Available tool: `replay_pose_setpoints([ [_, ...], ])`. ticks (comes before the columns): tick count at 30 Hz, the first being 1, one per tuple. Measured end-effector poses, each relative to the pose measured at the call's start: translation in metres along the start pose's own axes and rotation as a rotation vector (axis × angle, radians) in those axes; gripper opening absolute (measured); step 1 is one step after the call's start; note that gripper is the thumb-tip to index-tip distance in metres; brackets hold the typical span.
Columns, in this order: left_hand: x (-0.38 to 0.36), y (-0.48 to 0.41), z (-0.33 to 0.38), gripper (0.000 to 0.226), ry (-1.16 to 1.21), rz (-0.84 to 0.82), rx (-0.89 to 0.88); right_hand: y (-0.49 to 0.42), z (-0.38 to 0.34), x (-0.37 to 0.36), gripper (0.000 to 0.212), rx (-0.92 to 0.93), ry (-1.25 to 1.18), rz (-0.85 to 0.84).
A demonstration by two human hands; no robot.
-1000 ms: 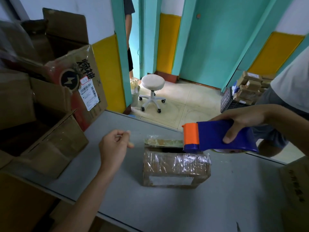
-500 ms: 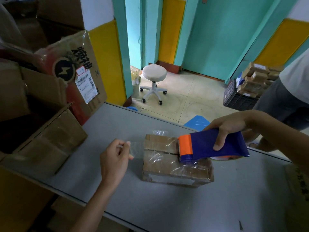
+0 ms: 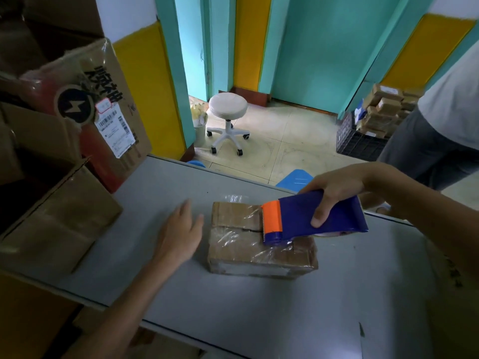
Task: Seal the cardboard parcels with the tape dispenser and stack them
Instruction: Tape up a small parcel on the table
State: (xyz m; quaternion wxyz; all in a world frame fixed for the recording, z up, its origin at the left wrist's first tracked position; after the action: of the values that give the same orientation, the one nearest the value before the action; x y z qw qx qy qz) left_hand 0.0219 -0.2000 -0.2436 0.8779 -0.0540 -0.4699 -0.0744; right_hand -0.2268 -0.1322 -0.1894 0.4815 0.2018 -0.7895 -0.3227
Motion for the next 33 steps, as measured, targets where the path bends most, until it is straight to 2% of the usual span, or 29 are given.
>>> replay_pose_setpoints([
  [1, 0.01, 0.0, 0.037, 0.081, -0.001, -0.02, -0.203, 0.001, 0.001, 0.0, 0.063, 0.001, -0.002, 0.007],
  [3, -0.006, 0.017, 0.093, 0.121, -0.24, -0.206, -0.569, 0.002, 0.001, 0.0, 0.062, 0.008, -0.002, 0.011],
  [5, -0.043, 0.03, 0.107, 0.138, -0.426, -0.356, -0.738, 0.006, -0.003, 0.0, 0.058, 0.014, 0.0, 0.013],
  [7, -0.065, 0.03, 0.103, 0.138, -0.444, -0.377, -0.747, 0.009, -0.003, 0.0, 0.056, 0.014, -0.004, 0.023],
  [11, -0.058, 0.021, 0.105, 0.125, -0.372, -0.226, -0.764, 0.017, -0.002, -0.002, 0.055, 0.038, -0.04, 0.032],
  [14, -0.056, 0.023, 0.112, 0.117, -0.37, -0.246, -0.78, 0.03, 0.007, 0.003, 0.054, 0.038, -0.068, 0.043],
  [16, -0.054, 0.019, 0.111, 0.114, -0.373, -0.25, -0.75, 0.046, 0.029, 0.004, 0.061, 0.014, -0.072, 0.028],
  [21, -0.053, 0.015, 0.111, 0.115, -0.374, -0.204, -0.758, 0.081, 0.093, -0.002, 0.056, -0.095, -0.185, 0.101],
  [26, -0.053, 0.022, 0.113, 0.117, -0.367, -0.198, -0.791, 0.08, 0.104, -0.01, 0.058, -0.082, -0.203, 0.123],
  [30, -0.054, 0.022, 0.113, 0.117, -0.385, -0.191, -0.797, 0.078, 0.108, -0.007, 0.051, -0.084, -0.242, 0.111],
  [33, -0.054, 0.022, 0.113, 0.117, -0.378, -0.193, -0.799, 0.073, 0.11, -0.012, 0.063, -0.068, -0.206, 0.072],
])
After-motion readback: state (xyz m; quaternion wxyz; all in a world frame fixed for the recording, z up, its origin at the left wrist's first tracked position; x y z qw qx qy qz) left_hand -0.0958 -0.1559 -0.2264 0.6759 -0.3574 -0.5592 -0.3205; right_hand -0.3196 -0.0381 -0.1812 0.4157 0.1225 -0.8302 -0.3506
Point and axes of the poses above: each hand's wrist, its own y-axis away from the middle knuckle, its own x-axis out of the back of the hand, z = x × y, the point moved 10 cm from there along -y, towards the middle knuckle, and after that the axes turned 14 degrees about z, right-handed, at the moved point
